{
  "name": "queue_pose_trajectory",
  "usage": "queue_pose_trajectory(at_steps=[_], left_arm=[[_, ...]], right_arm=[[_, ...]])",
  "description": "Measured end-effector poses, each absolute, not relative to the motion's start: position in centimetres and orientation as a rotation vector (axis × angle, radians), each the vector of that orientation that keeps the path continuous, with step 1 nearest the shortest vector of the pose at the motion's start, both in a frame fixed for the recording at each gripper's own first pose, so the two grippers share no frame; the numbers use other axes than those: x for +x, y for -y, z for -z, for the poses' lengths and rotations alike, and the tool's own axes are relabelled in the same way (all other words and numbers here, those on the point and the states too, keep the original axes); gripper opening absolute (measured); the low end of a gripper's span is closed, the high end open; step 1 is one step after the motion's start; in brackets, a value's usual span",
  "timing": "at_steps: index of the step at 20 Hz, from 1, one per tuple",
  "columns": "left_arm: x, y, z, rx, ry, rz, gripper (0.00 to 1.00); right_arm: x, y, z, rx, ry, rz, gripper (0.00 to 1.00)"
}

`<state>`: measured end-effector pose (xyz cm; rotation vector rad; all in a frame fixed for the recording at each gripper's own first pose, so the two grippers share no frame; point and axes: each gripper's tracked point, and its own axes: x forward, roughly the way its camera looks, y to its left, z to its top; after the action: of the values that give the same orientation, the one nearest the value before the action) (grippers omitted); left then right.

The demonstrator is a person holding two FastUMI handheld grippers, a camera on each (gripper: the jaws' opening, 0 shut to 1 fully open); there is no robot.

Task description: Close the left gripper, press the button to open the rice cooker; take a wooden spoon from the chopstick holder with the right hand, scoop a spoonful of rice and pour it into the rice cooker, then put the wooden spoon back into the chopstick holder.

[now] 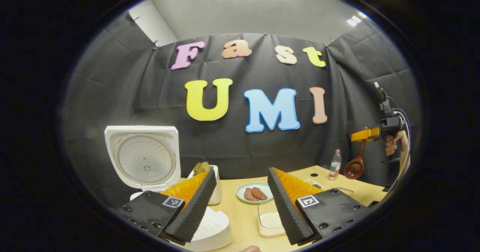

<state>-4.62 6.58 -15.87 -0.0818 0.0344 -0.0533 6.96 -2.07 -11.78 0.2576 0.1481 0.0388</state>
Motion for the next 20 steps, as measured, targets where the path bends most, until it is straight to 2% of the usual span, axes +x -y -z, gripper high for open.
queue_pose_trajectory(at_steps=[8, 9, 10, 20], left_arm=[[-4.6, -5.6, 15.5, -0.082, -0.029, 0.072, 0.95], [-4.6, -5.6, 15.6, -0.080, -0.031, 0.074, 0.95], [-4.6, -5.5, 15.7, -0.079, -0.033, 0.076, 0.95], [-4.6, -6.3, 16.2, -0.069, -0.052, 0.065, 0.95]], right_arm=[[7.0, 2.6, 14.8, 0.286, -0.153, -0.027, 0.16], [7.1, 2.6, 15.2, 0.286, -0.153, -0.027, 0.21], [7.1, 2.6, 15.4, 0.292, -0.153, -0.027, 0.16], [7.7, 2.1, 19.4, 0.310, -0.208, -0.015, 0.16]])
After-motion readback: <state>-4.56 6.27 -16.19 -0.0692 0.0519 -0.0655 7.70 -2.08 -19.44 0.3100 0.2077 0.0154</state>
